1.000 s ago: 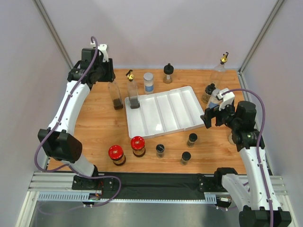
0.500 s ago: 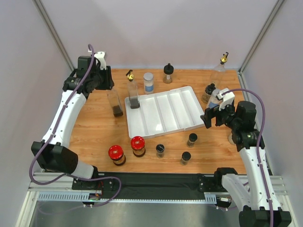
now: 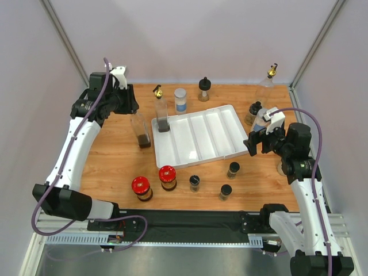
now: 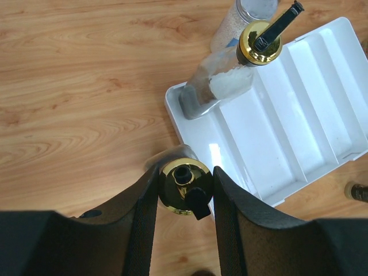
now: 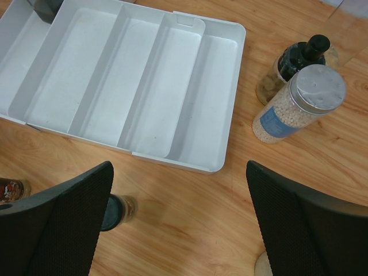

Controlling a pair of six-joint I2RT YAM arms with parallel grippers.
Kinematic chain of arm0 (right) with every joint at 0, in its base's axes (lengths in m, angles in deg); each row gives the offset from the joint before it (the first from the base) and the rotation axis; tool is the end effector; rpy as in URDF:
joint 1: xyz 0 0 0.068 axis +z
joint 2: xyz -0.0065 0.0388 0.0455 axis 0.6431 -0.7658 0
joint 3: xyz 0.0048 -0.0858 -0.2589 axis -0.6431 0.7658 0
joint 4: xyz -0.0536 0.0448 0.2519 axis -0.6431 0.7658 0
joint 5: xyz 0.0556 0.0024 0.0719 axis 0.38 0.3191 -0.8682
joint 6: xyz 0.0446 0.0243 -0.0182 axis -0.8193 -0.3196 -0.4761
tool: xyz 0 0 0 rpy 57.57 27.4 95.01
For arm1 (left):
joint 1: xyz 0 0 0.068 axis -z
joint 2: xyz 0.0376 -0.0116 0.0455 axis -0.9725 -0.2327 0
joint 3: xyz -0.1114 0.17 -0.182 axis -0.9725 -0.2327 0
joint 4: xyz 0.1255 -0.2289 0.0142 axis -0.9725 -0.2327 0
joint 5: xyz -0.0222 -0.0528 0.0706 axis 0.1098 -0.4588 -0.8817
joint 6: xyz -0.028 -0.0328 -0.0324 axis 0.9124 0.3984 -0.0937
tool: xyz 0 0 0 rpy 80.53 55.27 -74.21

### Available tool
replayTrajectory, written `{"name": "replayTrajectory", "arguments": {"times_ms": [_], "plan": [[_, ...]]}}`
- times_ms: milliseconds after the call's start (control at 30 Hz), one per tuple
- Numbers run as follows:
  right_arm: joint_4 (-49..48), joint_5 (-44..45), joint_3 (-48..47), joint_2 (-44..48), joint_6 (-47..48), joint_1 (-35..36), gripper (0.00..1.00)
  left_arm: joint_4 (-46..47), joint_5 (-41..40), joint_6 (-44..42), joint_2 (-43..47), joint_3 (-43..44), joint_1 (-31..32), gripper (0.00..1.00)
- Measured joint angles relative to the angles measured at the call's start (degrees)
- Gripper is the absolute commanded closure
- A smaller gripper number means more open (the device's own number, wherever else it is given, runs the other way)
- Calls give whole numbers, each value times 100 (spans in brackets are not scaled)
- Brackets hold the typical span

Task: Organize the condiment bottles
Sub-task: Pick up the bottle from the center of the board.

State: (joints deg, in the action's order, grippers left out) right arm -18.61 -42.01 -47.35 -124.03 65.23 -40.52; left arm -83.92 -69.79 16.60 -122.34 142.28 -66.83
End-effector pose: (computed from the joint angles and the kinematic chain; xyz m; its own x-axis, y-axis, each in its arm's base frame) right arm 0.1701 0.0139 0.3207 -0.3536 -0.2446 -0.9028 -0.4888 0.8712 -0.0446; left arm 0.2839 -0.0541 0.4077 -0.6180 -0.0667 -0.7833 0.1847 0.9562 -0.2272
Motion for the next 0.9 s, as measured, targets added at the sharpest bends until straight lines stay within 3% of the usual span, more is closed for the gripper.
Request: {"name": "replayTrajectory", "arguments": {"times_ms": [467,900], "plan": [[0,2,0,-2,2,0,0,-111,61,33,87,63,286,100],[0,2,0,0,0,0,0,-343,15,151,-223,761,682,100]]}}
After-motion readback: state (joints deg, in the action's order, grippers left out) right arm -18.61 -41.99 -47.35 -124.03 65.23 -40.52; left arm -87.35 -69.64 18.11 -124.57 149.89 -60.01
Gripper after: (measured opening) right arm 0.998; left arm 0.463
